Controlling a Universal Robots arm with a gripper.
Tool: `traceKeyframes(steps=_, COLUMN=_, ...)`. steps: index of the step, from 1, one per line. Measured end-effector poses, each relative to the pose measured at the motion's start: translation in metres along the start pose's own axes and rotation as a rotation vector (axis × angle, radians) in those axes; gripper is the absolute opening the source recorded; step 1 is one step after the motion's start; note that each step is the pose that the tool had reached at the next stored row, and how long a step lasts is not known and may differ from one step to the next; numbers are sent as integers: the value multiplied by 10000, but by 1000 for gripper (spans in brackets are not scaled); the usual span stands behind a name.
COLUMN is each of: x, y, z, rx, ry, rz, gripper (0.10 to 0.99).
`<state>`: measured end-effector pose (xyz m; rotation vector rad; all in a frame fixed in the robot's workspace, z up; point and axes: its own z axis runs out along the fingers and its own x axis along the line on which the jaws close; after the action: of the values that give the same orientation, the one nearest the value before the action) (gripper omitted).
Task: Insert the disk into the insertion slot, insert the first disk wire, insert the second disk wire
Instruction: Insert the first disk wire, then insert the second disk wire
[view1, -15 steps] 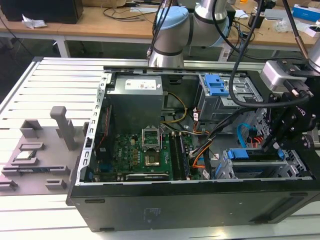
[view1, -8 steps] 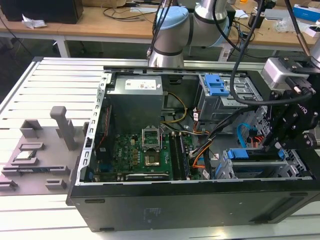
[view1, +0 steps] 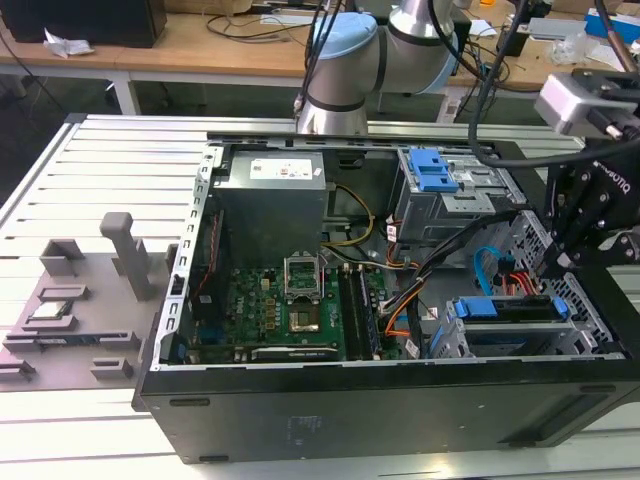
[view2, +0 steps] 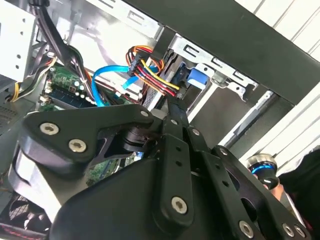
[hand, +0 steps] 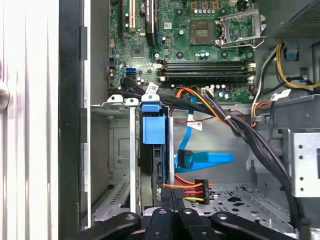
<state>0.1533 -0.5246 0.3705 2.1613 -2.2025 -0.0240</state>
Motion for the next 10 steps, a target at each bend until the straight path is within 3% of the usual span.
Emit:
traceKeyframes(steps=2, x=1, y=2, z=-42, rx=0, ry=-2, rz=-1, gripper=106)
traceKeyframes(steps=8, x=1, y=2, z=-45, rx=0, ry=1, rz=0, gripper=106)
traceKeyframes(steps=10, x=1, y=2, z=-45, rx=0, ry=0, rz=0, gripper=169)
